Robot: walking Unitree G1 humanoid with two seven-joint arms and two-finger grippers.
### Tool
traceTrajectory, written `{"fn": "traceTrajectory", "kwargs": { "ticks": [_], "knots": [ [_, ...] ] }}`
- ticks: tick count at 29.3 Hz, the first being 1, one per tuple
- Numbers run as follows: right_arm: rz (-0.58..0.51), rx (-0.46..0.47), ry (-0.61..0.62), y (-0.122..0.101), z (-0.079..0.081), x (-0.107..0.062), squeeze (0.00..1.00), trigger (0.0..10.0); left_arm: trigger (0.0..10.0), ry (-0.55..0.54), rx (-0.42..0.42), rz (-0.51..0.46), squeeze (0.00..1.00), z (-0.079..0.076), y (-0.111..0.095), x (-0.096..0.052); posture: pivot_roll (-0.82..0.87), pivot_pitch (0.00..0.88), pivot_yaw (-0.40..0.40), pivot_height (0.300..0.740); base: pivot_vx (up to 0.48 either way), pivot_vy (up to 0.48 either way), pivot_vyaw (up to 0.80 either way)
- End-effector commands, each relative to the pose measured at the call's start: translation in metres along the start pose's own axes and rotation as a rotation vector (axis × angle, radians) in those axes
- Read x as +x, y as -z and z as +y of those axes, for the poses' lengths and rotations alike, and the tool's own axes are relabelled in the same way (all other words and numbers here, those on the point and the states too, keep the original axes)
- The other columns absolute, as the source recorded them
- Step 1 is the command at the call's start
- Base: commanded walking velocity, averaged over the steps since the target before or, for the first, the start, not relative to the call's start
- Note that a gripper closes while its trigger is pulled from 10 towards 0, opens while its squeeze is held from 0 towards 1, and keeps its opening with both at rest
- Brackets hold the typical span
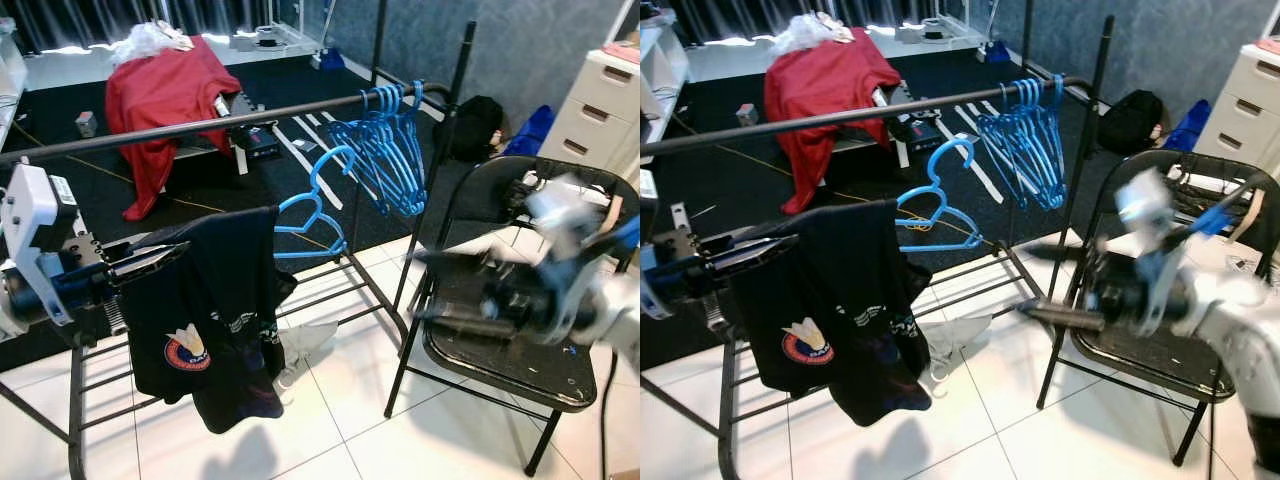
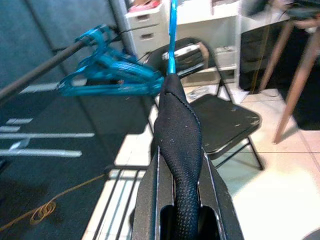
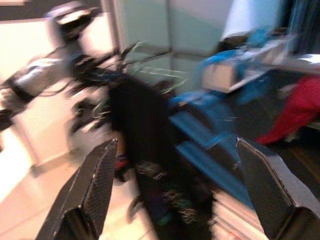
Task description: Hang hanger
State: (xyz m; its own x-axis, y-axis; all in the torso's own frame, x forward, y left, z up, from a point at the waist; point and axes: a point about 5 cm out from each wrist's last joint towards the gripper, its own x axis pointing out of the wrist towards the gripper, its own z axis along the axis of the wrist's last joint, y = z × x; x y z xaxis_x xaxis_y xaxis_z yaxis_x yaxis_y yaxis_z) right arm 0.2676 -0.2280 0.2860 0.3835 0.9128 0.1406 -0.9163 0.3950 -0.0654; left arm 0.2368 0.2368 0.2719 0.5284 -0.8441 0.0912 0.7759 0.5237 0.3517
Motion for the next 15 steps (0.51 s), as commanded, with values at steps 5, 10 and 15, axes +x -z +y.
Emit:
{"fn": "traceTrajectory", "kwargs": {
  "ticks": [5,10,15],
  "knots": [
    [0.01,-0.011,0.124,-0.002,-0.017,-0.03,0.0,10.0,10.0,0.228,-0.016,-0.064,0.0,-0.023,-0.022,0.003,-0.06,0.058,-0.006,0.74,0.0,0.0,0.0],
    [0.054,-0.003,0.045,-0.001,-0.007,-0.03,0.0,10.0,10.0,0.327,-0.037,-0.07,0.0,-0.033,-0.025,0.006,-0.06,0.051,-0.003,0.74,0.0,0.0,0.0],
    [0.089,0.042,-0.069,0.006,0.006,-0.02,0.0,10.0,10.0,0.388,-0.041,-0.094,0.0,-0.038,-0.028,0.014,-0.06,0.045,-0.003,0.74,0.0,0.0,0.0]
  ]
}}
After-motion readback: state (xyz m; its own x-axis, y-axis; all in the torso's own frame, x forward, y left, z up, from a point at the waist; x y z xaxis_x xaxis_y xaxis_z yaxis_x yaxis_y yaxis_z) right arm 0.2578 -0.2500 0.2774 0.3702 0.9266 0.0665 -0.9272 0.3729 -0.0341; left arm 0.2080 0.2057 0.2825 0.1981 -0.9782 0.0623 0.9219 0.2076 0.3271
